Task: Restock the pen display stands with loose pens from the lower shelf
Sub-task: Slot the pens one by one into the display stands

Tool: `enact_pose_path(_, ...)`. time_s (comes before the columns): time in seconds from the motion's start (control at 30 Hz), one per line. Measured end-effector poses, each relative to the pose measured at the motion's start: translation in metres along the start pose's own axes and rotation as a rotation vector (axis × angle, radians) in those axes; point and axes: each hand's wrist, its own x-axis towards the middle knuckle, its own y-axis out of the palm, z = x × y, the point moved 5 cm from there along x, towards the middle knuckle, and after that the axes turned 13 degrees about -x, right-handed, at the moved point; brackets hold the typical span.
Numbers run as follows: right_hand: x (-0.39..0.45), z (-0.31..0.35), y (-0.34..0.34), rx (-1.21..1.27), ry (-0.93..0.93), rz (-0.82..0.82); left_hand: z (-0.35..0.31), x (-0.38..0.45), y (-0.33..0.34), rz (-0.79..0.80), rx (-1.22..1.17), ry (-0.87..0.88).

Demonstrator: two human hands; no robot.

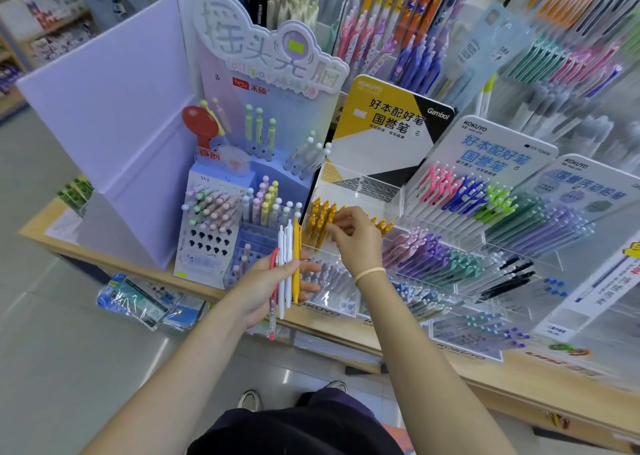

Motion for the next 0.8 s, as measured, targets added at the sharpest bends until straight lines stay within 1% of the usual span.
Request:
enact_pose_path(0.1,-0.005,0.004,-0.012,0.055,0.033,-0.02,-0.002,-0.003,0.007,0.052,0.04,-0.014)
enact_pose_path(0.13,-0.007,0.007,-0.016,0.119,0.052,0.01,-0.003,-0.004,0.01,0.077,0.065,-0.016)
enact_pose_path(0.27,-0.013,0.018,-0.02,0.48,0.138,0.289,-0.003,-0.004,0.024,0.142,0.108,-0.045)
enact_pose_path(0.3,-0.014,0.018,-0.021,0.542,0.153,0.322,-0.002,-0.004,0.027,0.15,0.107,-0.049)
enact_pose_path(0.37,-0.016,0.016,-0.027,0.633,0.186,0.33,-0.001,-0.001,0.03,0.148,0.115,-0.046)
enact_pose_path(0.47,-0.015,0.013,-0.037,0.688,0.208,0.292,-0.001,0.004,0.032,0.087,0.116,-0.03)
enact_pose_path(0.53,-0.011,0.012,-0.049,0.662,0.2,0.203,-0.003,0.008,0.033,0.013,0.11,-0.025)
enact_pose_path(0.6,-0.006,0.012,-0.067,0.572,0.177,0.069,-0.006,0.011,0.03,-0.084,0.128,-0.023)
enact_pose_path(0.67,-0.003,0.013,-0.08,0.485,0.14,-0.037,-0.009,0.014,0.026,-0.144,0.16,-0.004)
enact_pose_path(0.8,0.002,0.012,-0.084,0.339,0.067,-0.148,-0.013,0.016,0.022,-0.167,0.195,0.04)
